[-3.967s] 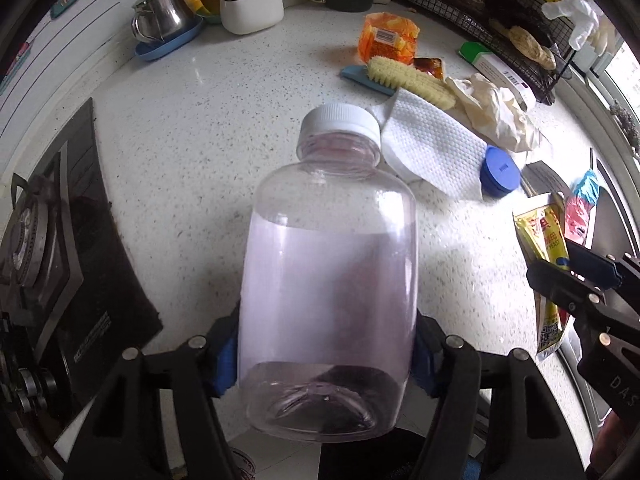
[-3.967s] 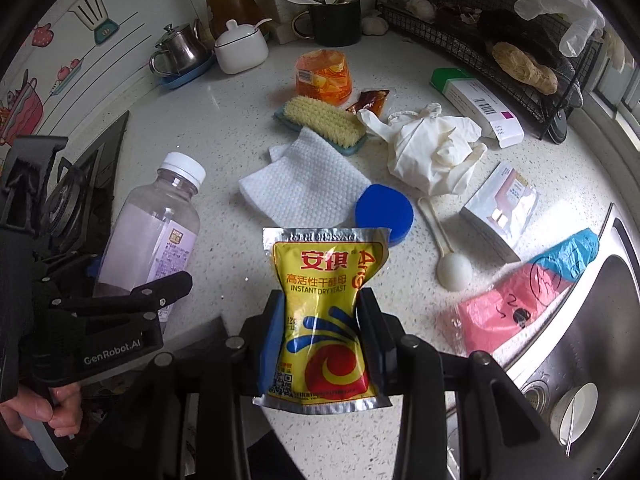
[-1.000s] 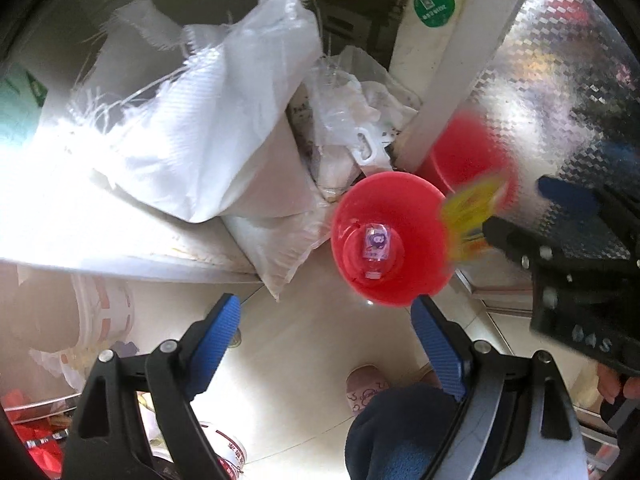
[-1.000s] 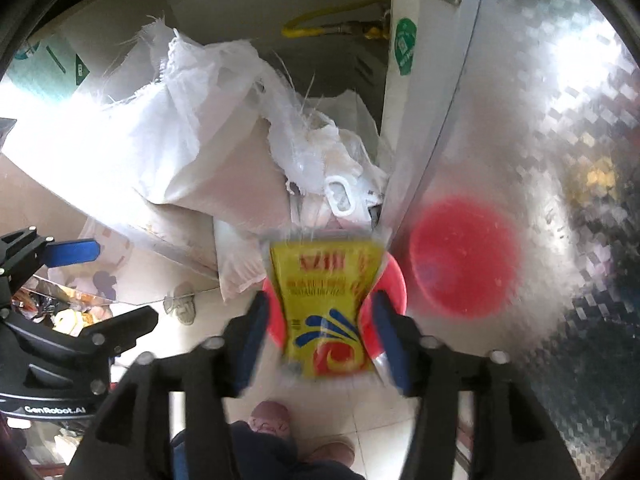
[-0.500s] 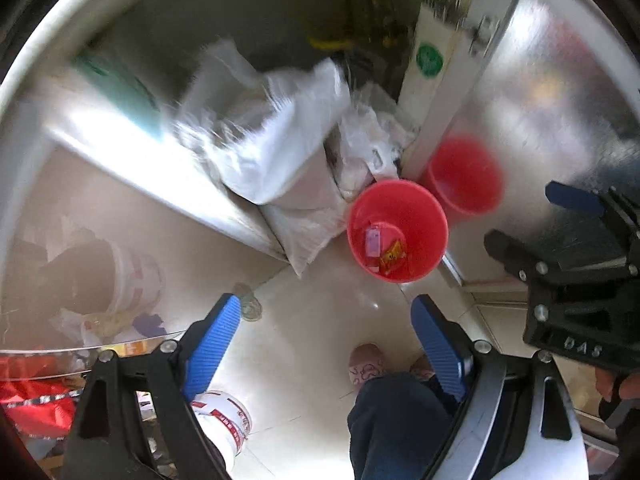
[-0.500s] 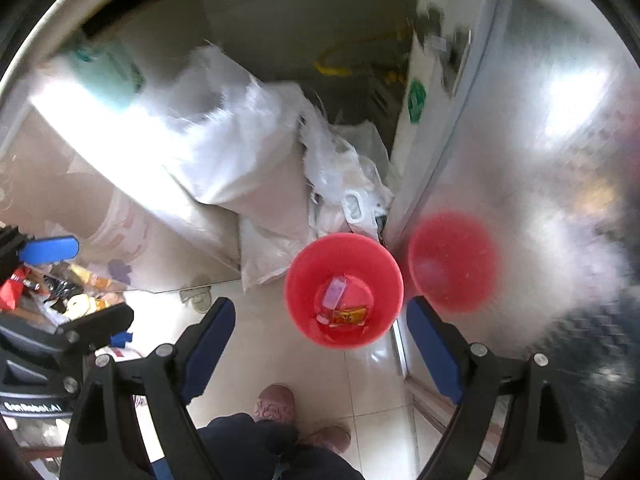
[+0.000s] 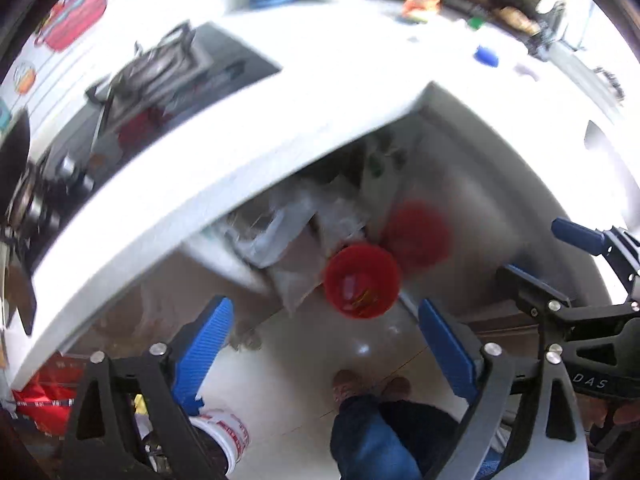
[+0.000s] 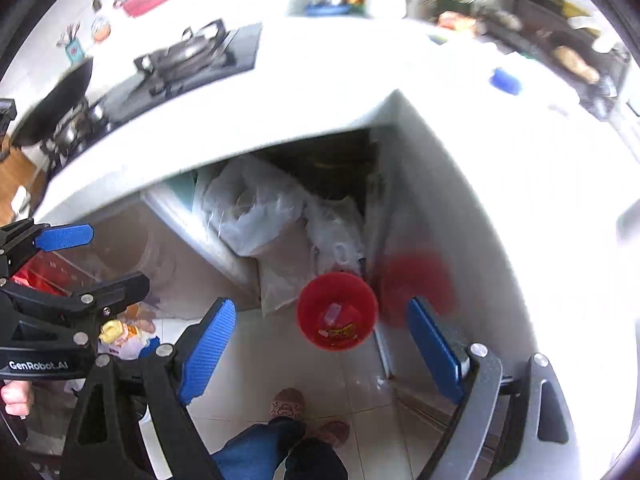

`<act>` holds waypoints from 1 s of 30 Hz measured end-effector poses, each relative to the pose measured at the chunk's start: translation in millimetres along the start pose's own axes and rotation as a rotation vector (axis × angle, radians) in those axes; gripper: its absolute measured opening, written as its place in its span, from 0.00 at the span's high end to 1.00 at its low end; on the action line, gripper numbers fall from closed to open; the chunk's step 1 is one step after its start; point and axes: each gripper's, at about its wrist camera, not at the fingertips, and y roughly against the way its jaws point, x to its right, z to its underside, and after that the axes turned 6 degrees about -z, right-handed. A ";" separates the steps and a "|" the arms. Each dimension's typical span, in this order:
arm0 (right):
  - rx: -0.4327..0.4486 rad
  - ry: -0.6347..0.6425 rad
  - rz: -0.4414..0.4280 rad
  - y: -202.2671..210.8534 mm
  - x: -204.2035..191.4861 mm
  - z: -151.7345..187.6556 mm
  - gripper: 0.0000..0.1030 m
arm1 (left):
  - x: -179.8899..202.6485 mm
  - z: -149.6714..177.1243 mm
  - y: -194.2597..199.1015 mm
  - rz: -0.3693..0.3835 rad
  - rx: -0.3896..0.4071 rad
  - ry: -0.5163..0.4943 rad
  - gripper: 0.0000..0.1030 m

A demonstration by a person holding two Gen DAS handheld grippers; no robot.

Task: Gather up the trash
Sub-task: 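Raise both tools back up to the counter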

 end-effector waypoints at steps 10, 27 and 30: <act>0.124 -0.108 0.128 79.7 58.2 -12.7 0.12 | 61.1 -69.3 55.4 0.066 0.140 -0.104 0.00; 0.170 -0.203 0.253 95.6 133.5 -82.9 0.00 | 117.1 -193.3 33.8 0.161 0.175 -0.245 0.00; 0.156 -0.211 0.235 80.6 143.3 -107.4 0.00 | 108.6 -218.6 15.4 0.159 0.151 -0.241 0.00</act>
